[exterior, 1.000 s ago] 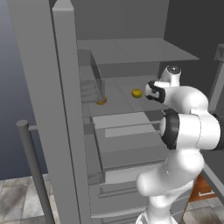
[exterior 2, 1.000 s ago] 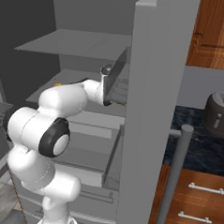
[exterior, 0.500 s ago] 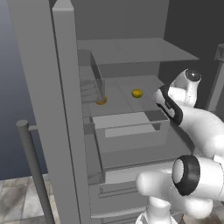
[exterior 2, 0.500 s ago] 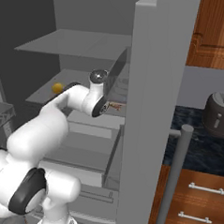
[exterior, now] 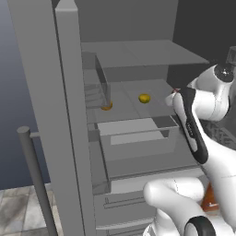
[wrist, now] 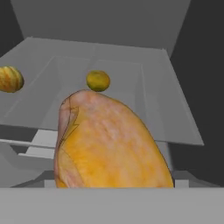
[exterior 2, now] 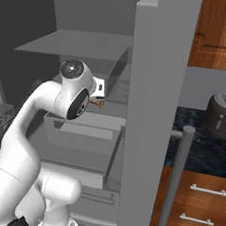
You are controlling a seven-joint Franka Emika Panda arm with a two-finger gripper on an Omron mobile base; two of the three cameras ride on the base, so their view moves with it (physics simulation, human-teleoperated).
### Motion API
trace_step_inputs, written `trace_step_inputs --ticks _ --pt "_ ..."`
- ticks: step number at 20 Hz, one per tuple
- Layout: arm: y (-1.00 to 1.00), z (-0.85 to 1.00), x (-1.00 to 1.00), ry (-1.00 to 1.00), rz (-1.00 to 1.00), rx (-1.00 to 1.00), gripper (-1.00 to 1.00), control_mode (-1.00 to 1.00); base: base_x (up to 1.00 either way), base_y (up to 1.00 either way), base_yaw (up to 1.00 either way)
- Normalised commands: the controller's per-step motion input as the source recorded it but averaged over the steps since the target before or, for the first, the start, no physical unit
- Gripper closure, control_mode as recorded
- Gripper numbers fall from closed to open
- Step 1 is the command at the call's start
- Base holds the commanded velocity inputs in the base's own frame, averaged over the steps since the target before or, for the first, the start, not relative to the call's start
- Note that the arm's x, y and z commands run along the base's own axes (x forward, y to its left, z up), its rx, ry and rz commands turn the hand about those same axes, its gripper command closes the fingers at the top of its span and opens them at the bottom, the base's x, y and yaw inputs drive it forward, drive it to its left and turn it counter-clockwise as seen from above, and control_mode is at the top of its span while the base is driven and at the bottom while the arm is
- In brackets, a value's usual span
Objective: Open the fridge, remove the orange, squash, and chicken drumstick, and place them on any counter.
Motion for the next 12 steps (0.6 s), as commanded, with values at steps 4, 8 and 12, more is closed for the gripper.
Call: trace_step_inputs --ticks 4,8,12 --pt "0.53 0.55 -0.89 0.0 0.02 0.0 1.0 -1.0 0.0 0.0 0.0" --pt "0.4 0.39 -0.83 0.0 0.0 0.0 1.0 -1.0 0.0 0.0 0.0" --pt "0.28 0.38 -0.61 -0.01 0.0 0.0 1.0 -1.0 0.0 0.0 0.0"
